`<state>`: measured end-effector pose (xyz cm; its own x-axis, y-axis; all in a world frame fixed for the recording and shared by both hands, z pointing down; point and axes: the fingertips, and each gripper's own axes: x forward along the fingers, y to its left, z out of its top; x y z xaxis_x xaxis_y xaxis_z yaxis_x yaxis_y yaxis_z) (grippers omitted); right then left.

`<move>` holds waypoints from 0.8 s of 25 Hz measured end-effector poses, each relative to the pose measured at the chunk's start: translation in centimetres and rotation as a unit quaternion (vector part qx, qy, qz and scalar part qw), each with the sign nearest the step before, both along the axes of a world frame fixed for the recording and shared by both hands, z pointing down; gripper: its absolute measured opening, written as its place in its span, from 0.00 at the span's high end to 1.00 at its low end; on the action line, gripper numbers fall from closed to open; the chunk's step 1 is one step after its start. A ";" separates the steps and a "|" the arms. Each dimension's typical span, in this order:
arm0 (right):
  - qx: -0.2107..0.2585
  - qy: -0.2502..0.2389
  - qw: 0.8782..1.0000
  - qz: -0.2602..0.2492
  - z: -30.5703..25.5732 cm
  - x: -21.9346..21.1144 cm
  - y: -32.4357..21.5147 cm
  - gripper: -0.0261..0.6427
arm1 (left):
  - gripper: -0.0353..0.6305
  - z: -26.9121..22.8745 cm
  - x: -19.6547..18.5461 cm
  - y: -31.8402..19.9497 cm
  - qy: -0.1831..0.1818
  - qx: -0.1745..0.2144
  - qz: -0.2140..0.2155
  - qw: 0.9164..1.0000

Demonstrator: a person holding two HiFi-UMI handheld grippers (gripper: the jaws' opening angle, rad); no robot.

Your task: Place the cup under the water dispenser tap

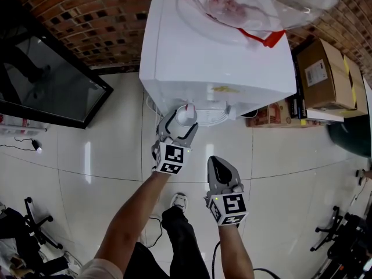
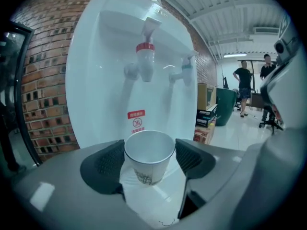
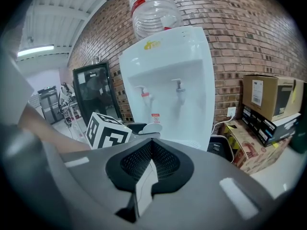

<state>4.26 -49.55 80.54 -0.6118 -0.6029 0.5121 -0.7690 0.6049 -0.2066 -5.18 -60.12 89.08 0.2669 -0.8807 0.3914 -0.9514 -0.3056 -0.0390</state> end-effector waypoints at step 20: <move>-0.037 -0.013 0.999 0.037 -11.3 -0.1 10.0 0.96 | 0.37 -16.7 -3.9 22.4 0.125 -0.072 -0.016 0.989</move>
